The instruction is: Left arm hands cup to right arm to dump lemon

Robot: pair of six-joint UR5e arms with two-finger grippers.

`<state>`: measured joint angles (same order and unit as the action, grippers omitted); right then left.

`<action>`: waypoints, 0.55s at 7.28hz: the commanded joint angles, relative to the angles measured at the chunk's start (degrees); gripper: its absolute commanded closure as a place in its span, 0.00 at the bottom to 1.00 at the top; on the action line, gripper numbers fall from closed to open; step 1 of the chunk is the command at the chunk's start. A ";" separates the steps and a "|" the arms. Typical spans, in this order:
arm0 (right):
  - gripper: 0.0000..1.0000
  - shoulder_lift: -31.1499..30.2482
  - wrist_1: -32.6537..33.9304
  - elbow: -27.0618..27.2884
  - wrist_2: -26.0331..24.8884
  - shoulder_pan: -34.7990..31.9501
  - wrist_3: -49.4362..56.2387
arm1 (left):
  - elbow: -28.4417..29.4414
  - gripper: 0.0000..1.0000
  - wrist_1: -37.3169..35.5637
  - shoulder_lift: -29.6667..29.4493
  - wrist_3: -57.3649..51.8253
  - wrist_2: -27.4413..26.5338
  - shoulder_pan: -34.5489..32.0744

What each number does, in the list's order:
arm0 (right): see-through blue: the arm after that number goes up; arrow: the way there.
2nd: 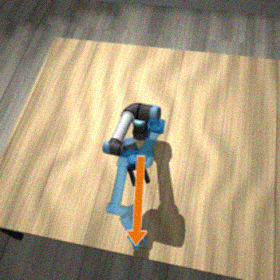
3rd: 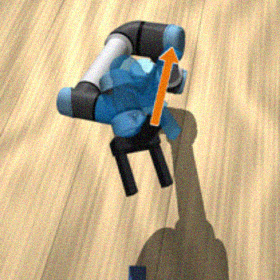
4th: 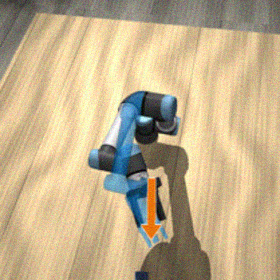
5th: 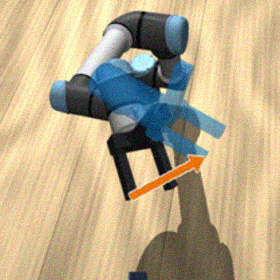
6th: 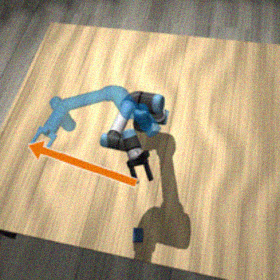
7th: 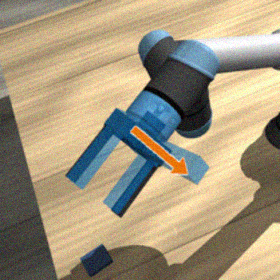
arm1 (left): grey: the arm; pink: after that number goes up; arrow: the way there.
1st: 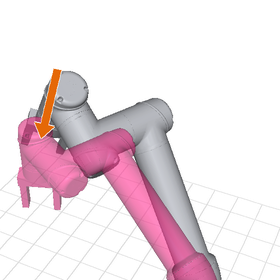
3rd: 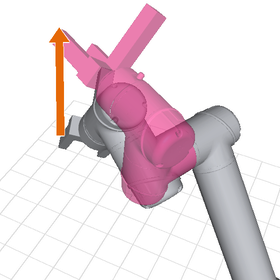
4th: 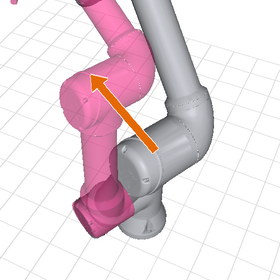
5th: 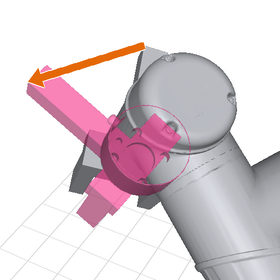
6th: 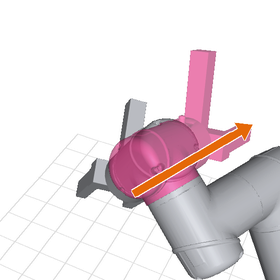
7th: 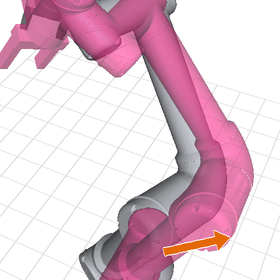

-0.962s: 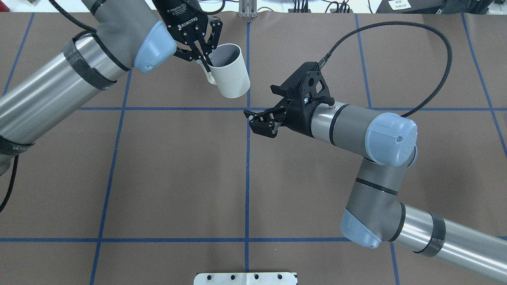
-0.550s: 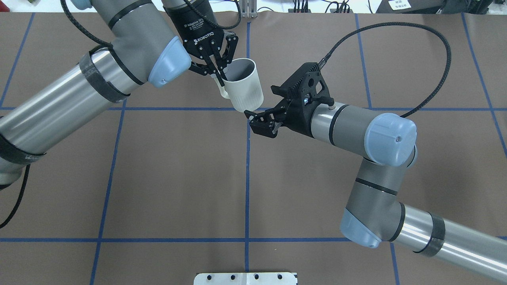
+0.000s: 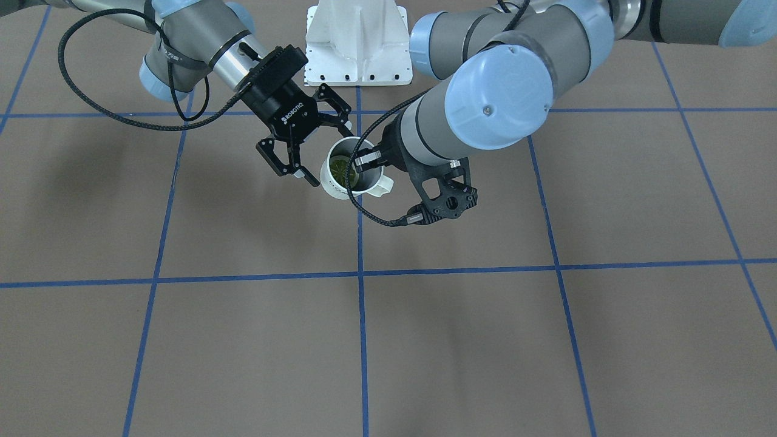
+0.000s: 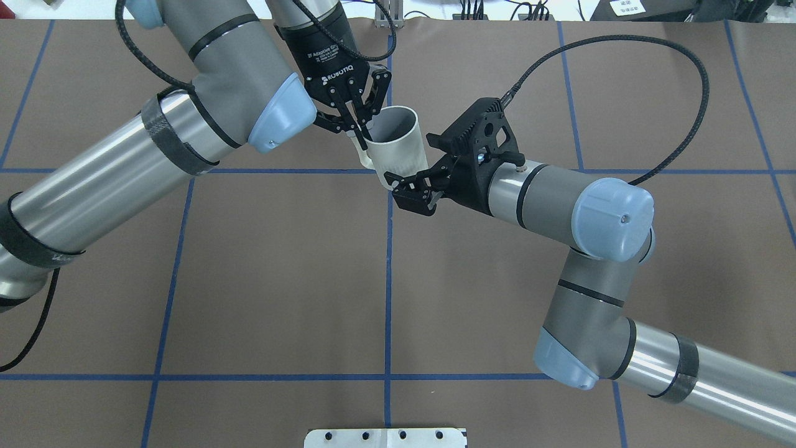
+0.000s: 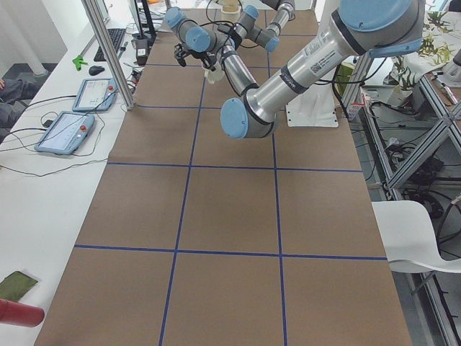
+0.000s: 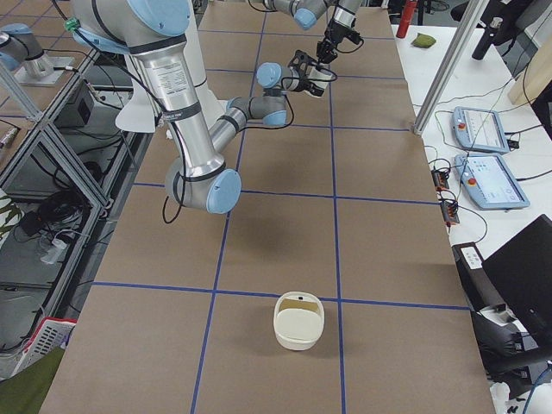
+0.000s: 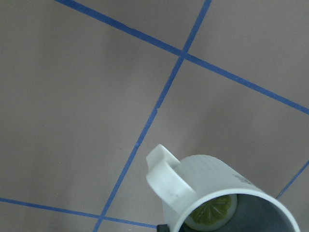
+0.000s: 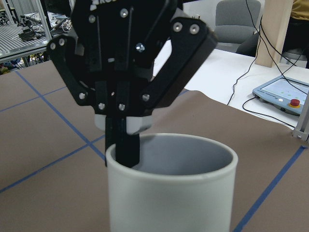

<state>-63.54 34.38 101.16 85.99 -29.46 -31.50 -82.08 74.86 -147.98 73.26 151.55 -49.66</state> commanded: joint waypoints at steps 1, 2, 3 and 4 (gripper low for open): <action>0.02 0.00 0.07 0.00 -0.03 -0.07 0.04 | -1.41 1.00 -0.07 -0.12 0.74 0.06 0.70; 0.02 0.00 0.07 0.00 -0.03 -0.07 -0.05 | -1.51 1.00 -0.07 -0.12 0.83 0.06 0.79; 0.02 0.00 0.07 0.00 -0.03 0.01 -0.05 | -1.68 1.00 -0.07 -0.12 0.83 0.06 0.70; 0.04 0.00 0.16 0.00 -0.03 0.01 -0.23 | -1.86 1.00 -0.07 -0.03 0.83 0.06 0.70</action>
<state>-63.54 34.46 101.16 85.95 -29.49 -31.59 -83.69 74.80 -148.07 74.06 151.61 -48.95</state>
